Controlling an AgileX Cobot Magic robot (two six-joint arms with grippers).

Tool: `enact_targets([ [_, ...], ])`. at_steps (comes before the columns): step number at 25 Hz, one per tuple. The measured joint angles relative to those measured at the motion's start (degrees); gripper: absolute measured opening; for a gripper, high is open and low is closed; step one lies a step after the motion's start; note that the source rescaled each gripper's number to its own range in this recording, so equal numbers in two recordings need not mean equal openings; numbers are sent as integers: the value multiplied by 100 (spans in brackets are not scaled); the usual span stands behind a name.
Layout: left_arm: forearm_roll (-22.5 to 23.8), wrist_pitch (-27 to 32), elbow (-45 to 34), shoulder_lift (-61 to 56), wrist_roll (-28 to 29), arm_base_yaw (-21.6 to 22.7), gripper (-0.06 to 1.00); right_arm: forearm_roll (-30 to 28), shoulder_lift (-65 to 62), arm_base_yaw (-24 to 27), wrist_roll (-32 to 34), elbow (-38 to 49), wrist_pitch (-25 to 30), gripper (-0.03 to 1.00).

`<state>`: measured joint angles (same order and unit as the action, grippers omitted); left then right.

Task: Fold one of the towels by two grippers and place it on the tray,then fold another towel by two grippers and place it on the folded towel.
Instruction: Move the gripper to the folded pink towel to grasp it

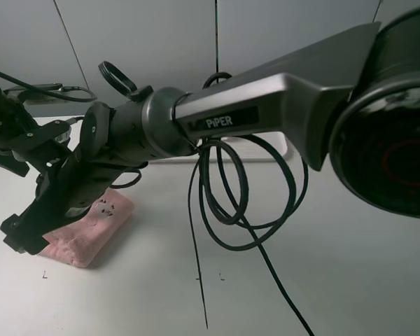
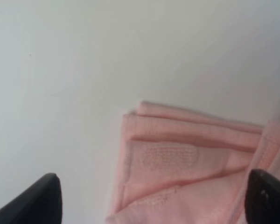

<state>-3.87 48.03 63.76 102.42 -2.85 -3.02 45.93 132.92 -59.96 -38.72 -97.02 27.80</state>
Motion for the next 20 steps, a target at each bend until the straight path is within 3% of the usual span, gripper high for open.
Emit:
enact_targets([
  [11, -10, 0, 0, 0, -13, 0, 100, 246, -67, 1196, 2386, 26, 1706, 100],
  [15, -10, -2, 0, 0, -13, 0, 100, 149, -67, 1268, 3171, 312, 1841, 100],
  [20, -10, -34, 0, 0, -13, 0, 100, 241, -13, 1268, 3572, 478, 1655, 100],
])
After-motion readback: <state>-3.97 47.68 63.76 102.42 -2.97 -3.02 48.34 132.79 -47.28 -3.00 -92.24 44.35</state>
